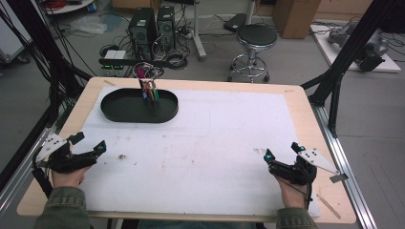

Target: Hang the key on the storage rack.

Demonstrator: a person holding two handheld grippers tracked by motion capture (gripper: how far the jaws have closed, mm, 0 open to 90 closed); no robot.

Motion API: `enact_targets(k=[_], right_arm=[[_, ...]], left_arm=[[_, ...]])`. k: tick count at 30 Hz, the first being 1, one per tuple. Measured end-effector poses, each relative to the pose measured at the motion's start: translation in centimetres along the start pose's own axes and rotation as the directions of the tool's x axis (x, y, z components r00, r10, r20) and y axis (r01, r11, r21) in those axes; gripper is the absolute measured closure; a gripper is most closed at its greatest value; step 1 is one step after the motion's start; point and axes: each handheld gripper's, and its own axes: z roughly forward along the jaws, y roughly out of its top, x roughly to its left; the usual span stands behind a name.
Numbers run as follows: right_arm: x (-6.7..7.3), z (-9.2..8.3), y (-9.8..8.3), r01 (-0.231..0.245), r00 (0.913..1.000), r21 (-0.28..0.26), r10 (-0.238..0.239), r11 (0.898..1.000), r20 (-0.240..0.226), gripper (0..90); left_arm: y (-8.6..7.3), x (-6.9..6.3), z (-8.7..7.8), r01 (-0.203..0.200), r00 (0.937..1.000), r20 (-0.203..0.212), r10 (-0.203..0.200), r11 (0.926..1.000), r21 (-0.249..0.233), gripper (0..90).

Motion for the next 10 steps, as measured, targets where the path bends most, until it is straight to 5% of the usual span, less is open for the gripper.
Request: enact_targets(k=[10], right_arm=[[0.28, 0.3, -0.12, 0.012, 0.9999, 0.015, -0.012, 1.0, -0.009, 0.4]], left_arm=[[-0.15, 0.31, -0.03, 0.014, 0.9999, -0.01, -0.014, 0.9997, -0.023, 5.0]])
